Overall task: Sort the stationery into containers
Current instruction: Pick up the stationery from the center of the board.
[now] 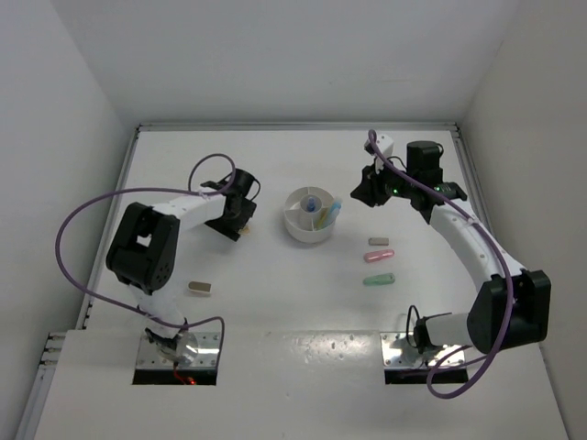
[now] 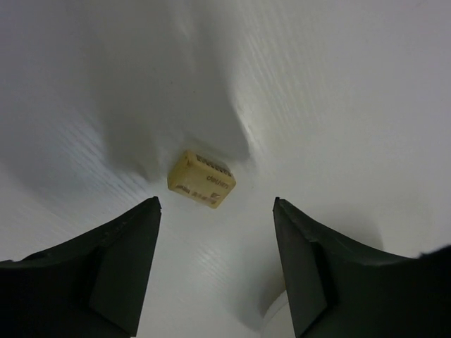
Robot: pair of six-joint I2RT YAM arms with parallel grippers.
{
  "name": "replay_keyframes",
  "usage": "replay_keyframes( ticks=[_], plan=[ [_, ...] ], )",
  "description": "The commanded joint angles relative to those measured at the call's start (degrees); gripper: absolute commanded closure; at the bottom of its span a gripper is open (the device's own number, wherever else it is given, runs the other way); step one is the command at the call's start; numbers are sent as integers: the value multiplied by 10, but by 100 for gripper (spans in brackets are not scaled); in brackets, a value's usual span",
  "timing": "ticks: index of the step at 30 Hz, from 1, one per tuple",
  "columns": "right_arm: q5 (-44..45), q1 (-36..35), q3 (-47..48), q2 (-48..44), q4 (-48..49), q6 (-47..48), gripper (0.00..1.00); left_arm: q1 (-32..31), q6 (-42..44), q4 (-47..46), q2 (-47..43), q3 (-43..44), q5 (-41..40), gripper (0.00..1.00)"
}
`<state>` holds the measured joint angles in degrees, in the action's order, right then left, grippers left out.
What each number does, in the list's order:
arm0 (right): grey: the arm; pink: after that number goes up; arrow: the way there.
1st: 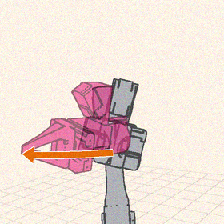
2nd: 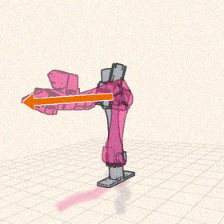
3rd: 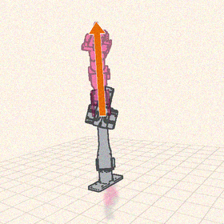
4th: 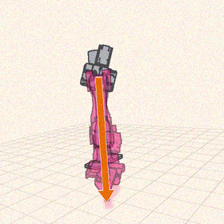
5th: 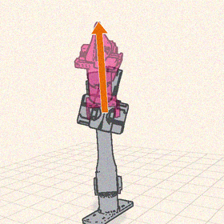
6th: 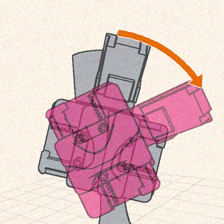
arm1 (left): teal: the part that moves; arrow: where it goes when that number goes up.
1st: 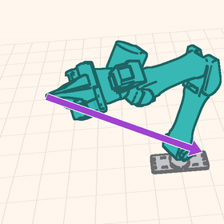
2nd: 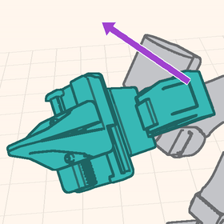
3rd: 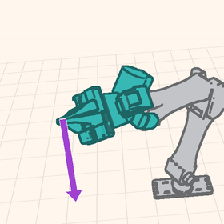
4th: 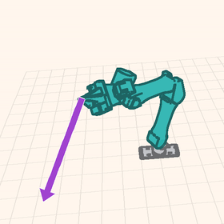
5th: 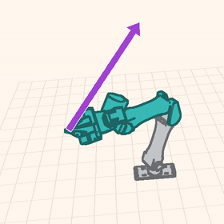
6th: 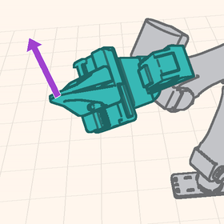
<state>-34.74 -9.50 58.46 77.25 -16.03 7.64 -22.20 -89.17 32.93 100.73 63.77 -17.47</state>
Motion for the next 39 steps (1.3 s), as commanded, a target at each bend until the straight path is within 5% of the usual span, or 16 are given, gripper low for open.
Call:
replay_keyframes(
  ticks=[1,7,13,34,39],
  plan=[
    [-11,3,21,-15,7,4,70,-2,-65,20,8,22,41,31],
    [-11,3,21,-20,7,4,70,3,-101,20,36,22,41,32],
    [-6,8,21,-32,13,4,70,3,-150,33,55,28,36,44],
    [-6,8,10,-59,24,-1,70,43,-188,132,60,56,2,45],
    [-6,8,10,-64,29,-1,70,49,-175,151,79,75,7,58]
  ],
)
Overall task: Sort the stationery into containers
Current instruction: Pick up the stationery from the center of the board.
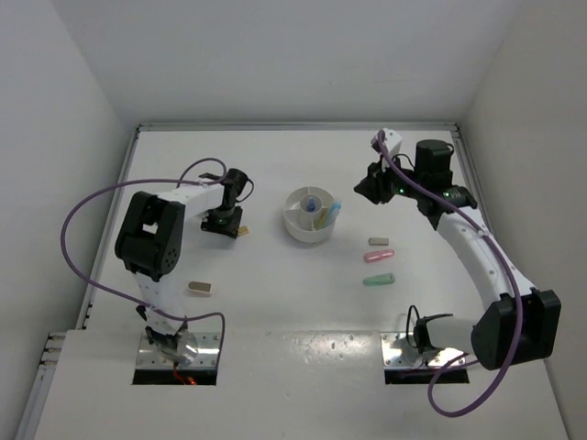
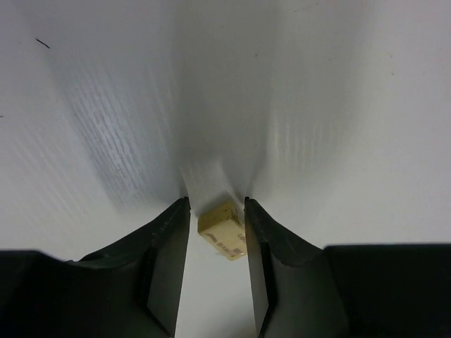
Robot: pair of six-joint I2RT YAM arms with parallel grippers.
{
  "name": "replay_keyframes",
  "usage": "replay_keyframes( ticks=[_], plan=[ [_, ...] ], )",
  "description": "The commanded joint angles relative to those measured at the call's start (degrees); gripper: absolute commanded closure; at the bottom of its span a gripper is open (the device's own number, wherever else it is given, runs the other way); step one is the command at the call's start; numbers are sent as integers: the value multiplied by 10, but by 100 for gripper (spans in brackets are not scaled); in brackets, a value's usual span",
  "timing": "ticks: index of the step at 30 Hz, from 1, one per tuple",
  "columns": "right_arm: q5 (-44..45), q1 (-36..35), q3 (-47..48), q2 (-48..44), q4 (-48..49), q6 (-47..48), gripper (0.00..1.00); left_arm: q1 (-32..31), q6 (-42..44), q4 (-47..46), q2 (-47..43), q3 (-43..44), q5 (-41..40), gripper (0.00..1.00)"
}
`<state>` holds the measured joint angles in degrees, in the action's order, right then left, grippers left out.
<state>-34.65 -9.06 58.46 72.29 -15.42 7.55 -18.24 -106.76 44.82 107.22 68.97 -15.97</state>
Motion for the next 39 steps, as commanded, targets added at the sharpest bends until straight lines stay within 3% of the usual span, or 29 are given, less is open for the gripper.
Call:
replay_keyframes(
  ticks=[1,7,12,26,28,30,31,32,37,38,39],
  plan=[
    [-2,4,10,-21,23,0,70,9,8,39,20,23,-8,58],
    [-2,4,5,-32,29,-5,70,9,21,50,41,49,9,55],
    [-2,4,5,-32,29,-5,70,9,32,50,41,56,21,46],
    [-2,4,5,-32,29,-10,70,-7,5,50,47,56,63,49],
    [-2,4,5,-32,29,-10,70,-14,-3,50,47,56,63,53],
    [-2,4,5,-32,29,-10,70,-14,-9,50,52,56,63,64],
    [-2,4,5,-37,29,-10,70,-14,-9,50,52,56,63,86],
    [-2,4,5,-37,29,-10,70,-14,-9,50,58,56,63,98],
    [-2,4,5,-37,34,-10,70,-8,37,50,46,82,38,100],
    [-2,4,5,-37,34,-10,70,-14,59,41,37,91,13,100],
    [-2,4,5,-37,34,-10,70,-14,134,19,18,99,0,100]
  ],
)
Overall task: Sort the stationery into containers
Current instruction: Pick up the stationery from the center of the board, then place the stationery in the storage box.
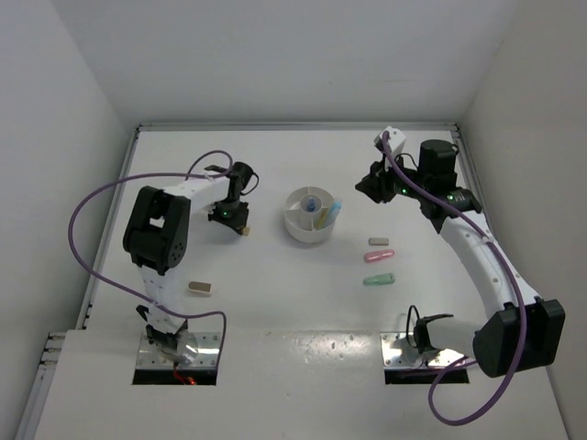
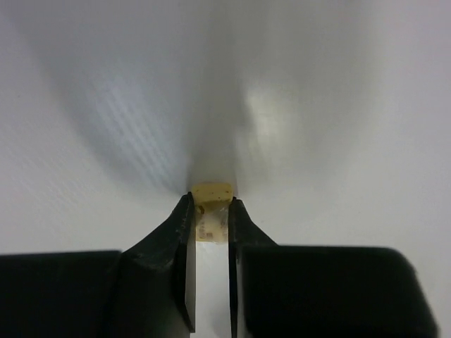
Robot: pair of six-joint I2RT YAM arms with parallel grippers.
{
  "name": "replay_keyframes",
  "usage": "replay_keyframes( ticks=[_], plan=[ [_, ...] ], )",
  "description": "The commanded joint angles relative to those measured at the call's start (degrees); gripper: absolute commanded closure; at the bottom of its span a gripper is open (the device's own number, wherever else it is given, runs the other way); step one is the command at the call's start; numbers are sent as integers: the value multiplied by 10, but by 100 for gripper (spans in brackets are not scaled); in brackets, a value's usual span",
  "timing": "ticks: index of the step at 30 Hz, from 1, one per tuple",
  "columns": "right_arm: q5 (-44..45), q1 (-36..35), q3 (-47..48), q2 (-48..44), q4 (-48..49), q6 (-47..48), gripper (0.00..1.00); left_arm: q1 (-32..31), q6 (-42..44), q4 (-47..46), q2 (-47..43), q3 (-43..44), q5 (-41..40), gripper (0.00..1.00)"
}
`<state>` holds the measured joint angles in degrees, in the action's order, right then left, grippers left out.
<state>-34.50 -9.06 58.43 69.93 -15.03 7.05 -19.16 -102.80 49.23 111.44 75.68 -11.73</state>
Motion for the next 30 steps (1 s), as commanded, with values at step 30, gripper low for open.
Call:
replay_keyframes(
  ticks=[30],
  plan=[
    [-9,4,0,7,25,-5,71,-80,752,-445,-87,27,275,100]
  ],
)
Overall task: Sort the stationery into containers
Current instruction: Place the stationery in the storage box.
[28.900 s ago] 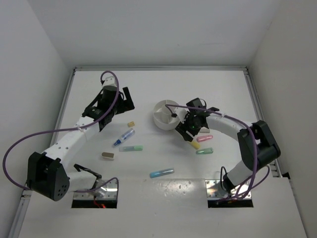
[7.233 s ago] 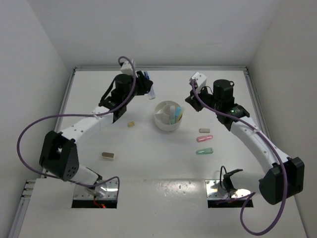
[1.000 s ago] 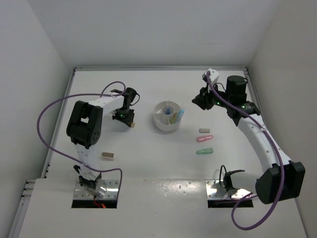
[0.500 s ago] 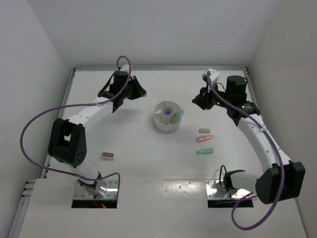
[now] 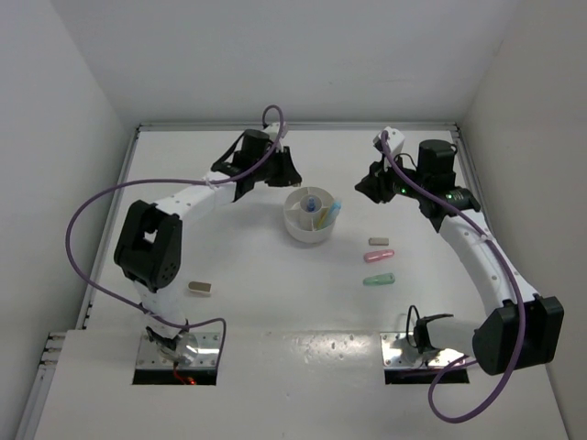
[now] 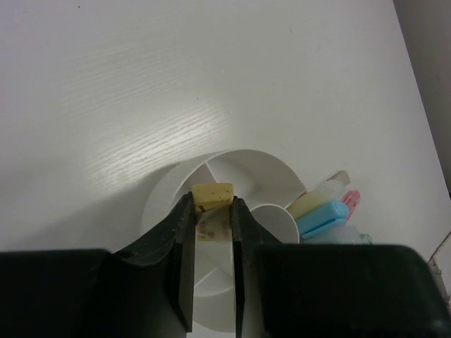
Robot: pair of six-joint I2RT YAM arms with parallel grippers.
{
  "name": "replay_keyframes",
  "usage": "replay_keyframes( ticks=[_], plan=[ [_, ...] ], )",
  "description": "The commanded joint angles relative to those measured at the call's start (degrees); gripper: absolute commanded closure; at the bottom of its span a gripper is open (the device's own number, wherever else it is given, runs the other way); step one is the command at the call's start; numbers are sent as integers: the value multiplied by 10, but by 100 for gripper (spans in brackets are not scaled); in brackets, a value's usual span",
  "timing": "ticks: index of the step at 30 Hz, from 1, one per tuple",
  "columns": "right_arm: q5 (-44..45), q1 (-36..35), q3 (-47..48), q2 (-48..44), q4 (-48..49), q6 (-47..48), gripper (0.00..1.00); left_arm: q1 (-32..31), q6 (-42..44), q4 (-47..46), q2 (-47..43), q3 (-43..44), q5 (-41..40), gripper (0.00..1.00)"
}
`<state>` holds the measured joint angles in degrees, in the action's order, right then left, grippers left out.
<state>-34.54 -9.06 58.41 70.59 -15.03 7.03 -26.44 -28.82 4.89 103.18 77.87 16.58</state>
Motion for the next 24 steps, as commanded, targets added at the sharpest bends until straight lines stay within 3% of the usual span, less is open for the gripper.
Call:
replay_keyframes(
  ticks=[1,19,23,24],
  plan=[
    [-9,4,0,1,25,-5,71,-7,12,6,-4,5,-23,100],
    [-9,9,0,1,25,-5,71,-25,12,36,27,-6,-53,99],
    [-9,9,0,1,25,-5,71,-25,12,41,27,-6,-66,81],
    [-9,9,0,1,25,-5,71,-25,12,46,27,-6,-66,72]
  ],
)
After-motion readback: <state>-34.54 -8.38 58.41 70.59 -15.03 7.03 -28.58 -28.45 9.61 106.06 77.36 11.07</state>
